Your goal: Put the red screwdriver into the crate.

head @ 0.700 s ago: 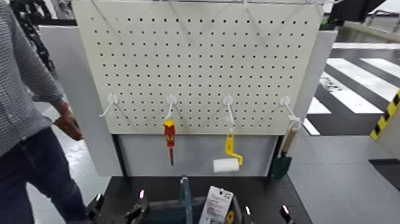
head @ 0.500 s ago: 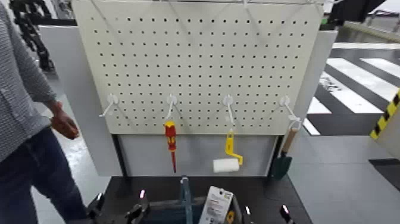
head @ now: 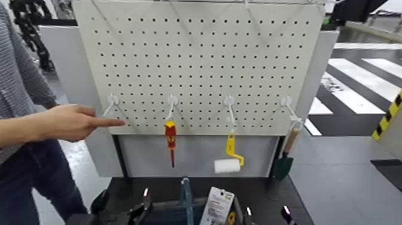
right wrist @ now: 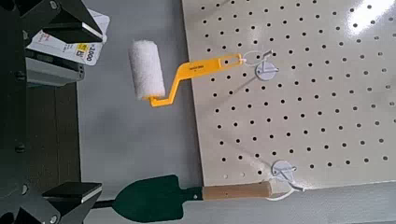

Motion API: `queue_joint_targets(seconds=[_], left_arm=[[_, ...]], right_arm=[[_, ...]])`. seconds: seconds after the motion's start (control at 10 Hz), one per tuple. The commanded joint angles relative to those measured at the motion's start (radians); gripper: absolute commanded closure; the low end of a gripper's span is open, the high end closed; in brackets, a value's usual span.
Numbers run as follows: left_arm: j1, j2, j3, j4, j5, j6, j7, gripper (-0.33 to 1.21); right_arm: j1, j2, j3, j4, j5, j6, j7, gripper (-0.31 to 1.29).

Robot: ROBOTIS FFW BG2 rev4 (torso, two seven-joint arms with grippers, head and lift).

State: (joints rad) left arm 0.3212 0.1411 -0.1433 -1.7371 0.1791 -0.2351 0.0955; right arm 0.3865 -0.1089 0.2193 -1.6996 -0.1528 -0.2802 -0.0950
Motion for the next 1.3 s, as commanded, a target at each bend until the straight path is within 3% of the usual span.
queue_joint_targets(seconds=[0.1, 0.3, 0.7, 1.3], left_arm=[[-0.050, -0.026, 0.087, 0.001, 0.008, 0.066, -0.161, 0.11], [-0.116, -0.040, 0.140, 0.005, 0.006, 0.157, -0.339, 0.11], [-0.260, 0.051, 0.117, 0.036, 0.063, 0.278, -0.481, 0.11], [-0.456, 0.135, 0.008, 0.156, 0.155, 0.373, -0.643, 0.11]], right_arm=[[0.002, 0.002, 0.000, 0.000, -0.001, 0.000, 0.000, 0.17], [0.002, 0.003, -0.002, 0.000, -0.001, 0.000, 0.000, 0.17], [0.000, 0.005, 0.000, 0.002, -0.002, -0.002, 0.000, 0.17], [-0.011, -0.002, 0.008, 0.008, -0.004, -0.002, 0.004, 0.17]])
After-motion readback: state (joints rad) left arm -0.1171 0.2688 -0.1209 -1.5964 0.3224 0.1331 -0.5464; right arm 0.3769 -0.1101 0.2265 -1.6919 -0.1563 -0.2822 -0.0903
